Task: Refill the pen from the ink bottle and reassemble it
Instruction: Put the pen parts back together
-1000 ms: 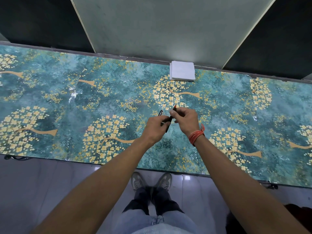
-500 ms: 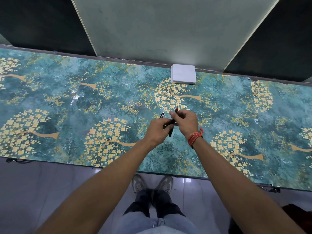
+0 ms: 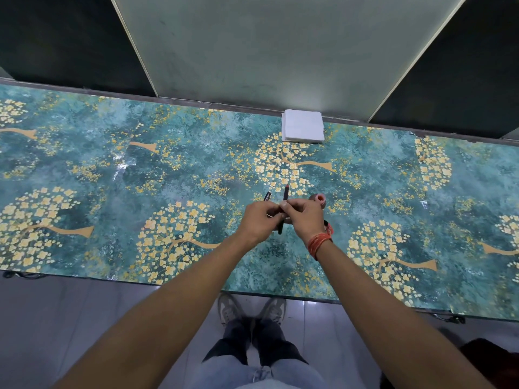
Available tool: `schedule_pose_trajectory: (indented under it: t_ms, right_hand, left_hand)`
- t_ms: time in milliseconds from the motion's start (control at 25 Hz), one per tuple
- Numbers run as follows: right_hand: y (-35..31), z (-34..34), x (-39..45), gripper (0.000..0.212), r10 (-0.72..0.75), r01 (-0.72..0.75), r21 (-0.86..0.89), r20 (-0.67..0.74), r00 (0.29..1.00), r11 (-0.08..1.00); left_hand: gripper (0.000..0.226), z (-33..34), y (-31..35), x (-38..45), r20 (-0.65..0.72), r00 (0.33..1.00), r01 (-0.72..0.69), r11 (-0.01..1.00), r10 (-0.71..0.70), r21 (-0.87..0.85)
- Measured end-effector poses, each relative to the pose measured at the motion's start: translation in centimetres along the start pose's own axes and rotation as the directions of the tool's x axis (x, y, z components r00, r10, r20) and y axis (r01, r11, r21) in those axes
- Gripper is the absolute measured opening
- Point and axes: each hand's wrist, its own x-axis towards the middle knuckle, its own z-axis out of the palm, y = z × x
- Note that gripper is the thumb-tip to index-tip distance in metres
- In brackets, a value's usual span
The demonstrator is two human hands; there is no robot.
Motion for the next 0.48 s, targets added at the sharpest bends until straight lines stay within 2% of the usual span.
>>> schedule_pose_trajectory:
  t_ms: [80,200,240,400,480]
  right_hand:
    - [0.8,0.2,0.3,0.015,0.044,-0.045,-0.024,-0.063,0.997,0.999]
    - [1.4,0.5,1.0,0.015,0.072,-0.078,-0.108,-0.057,0.996,0.991]
    - [1.6,0.5,1.2,0.015,0.073,-0.078,-0.140,-0.044,0.996,0.987]
    - [2.0,0.1,1.1,0.015,0.096,-0.101,-0.150,-0.039,0.995,0.984]
    - [2.1,-0.2,0.7,0.015,0.101,-0.105,-0.146,-0.037,0.994,0.984]
  left_hand:
    - [0.019,-0.8,0.4,0.6,-0.006,1.000,0.004,0.984,-0.003,0.177]
    - [0.027,-1.9,0.2,2.3,-0.253,0.967,0.130,0.934,-0.045,0.334]
    - [0.030,-1.9,0.0,3.0,-0.275,0.960,0.157,0.920,-0.057,0.358]
    - [0.028,-1.0,0.2,5.1,-0.111,0.988,0.150,0.794,-0.104,0.589]
    - [0.027,-1.0,0.2,5.6,-0.119,0.988,0.152,0.802,-0.102,0.578]
